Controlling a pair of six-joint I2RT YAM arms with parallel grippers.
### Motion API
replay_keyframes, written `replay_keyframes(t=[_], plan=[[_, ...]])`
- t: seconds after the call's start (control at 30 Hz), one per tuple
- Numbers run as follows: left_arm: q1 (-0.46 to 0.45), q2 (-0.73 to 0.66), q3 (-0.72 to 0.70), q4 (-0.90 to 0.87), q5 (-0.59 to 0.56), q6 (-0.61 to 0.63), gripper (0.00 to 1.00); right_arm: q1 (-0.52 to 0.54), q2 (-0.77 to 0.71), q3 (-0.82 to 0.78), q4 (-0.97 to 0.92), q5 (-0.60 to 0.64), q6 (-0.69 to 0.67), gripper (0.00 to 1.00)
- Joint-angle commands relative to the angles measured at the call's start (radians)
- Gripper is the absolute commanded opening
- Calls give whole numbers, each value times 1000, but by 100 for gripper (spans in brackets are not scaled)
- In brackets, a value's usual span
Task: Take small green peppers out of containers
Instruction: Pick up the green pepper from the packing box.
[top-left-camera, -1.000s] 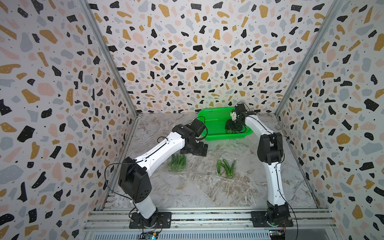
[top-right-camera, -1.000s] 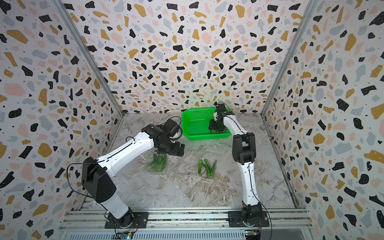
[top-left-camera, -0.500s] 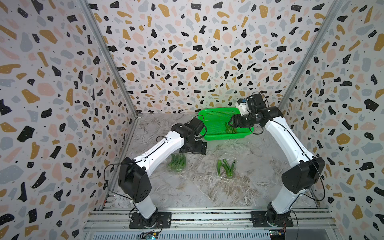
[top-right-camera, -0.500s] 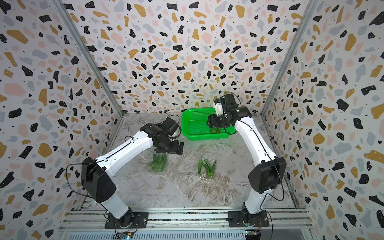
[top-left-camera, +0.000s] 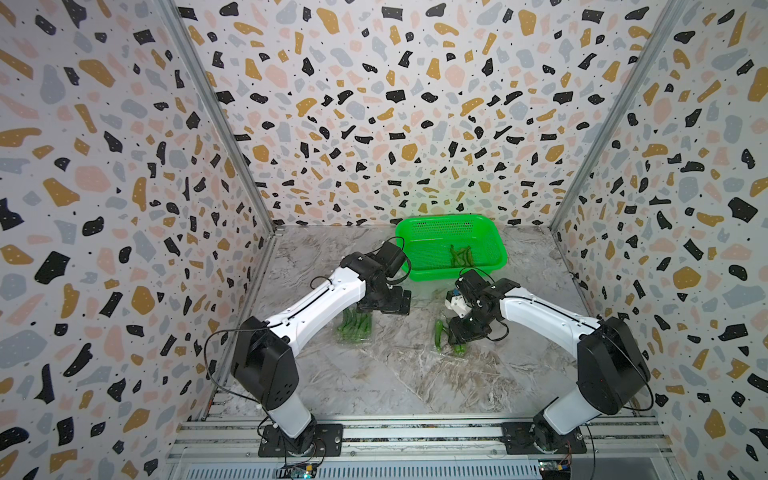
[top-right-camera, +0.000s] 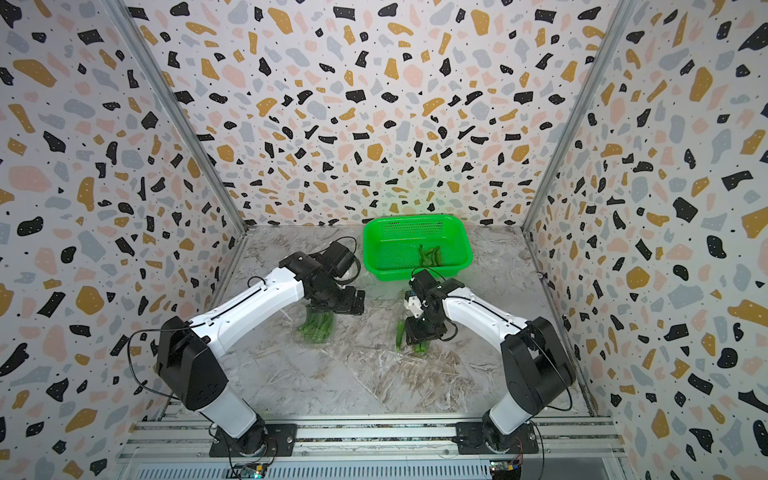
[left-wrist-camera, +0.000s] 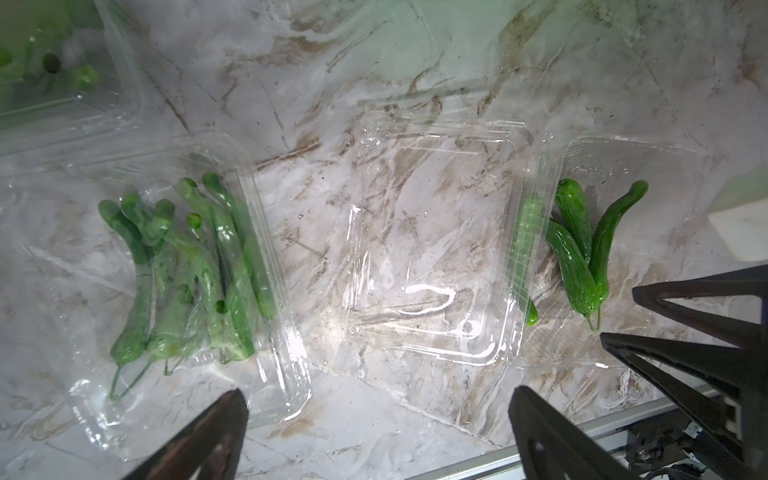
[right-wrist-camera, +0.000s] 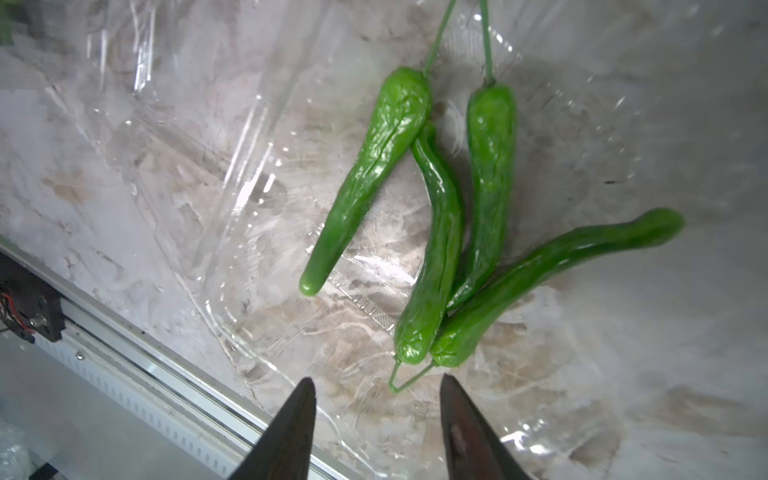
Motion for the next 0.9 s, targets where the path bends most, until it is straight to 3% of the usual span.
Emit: replay_keyframes(t=[0.0,0.2,0.4,0.5,0.63,0.73,0.87], plan=[[4,-23,-14,13,11,-11,99,3,23,-16,77,14,-14,42],[4,-26,-26,17,10,-15,99,5,104,-23,104,30,-46,36],[4,-27,-34,20,10,-17,99,11,123,-18,103,50,-54,22],[4,-24,-34,24,11,-18,99,17,124,-22,101,60,-57,22],[4,-18,-31,29,15,-17,99,49,140,-22,97,104,-63,32],[4,-11,-23,27,20,-15,99,66,152,-35,113,113,-57,32],[4,-9,-14,25,16,-9,99,74,150,-48,126,127,-41,17]])
